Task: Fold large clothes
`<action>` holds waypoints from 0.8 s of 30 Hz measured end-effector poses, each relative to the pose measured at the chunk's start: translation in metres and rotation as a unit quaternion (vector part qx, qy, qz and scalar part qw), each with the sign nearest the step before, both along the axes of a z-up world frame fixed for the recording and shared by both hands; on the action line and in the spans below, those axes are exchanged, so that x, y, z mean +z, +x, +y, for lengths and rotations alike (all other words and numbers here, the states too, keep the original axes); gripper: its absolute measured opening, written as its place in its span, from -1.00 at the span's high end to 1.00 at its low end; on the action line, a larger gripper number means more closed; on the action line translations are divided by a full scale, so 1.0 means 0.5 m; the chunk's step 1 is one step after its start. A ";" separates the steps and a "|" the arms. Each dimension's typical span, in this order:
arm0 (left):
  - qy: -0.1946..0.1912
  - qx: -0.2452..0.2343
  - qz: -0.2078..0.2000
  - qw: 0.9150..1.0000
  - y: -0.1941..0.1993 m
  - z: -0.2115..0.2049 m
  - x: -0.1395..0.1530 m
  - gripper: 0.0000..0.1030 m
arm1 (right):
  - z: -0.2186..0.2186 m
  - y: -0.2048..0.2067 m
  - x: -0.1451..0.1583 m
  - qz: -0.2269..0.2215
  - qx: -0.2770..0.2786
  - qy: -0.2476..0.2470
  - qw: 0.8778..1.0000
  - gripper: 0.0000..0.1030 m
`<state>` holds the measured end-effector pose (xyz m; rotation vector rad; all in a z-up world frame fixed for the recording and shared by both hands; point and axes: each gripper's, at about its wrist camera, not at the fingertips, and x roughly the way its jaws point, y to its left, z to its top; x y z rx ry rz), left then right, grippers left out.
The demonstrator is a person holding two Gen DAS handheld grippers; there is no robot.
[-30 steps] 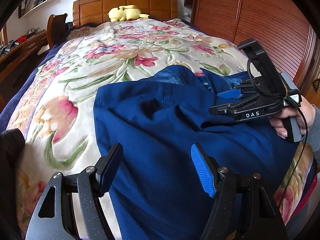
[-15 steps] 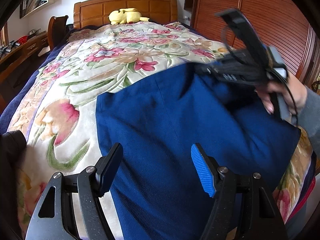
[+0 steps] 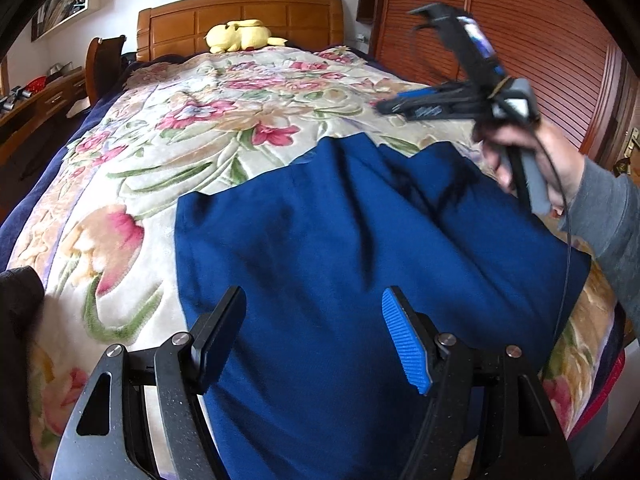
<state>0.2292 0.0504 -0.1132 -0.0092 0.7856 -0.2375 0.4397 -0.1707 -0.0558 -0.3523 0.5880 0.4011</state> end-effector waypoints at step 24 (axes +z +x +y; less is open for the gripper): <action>0.017 -0.037 0.026 0.999 0.007 -0.075 -0.031 -0.39 | -0.370 0.108 -0.192 0.218 -0.161 0.037 0.962 0.19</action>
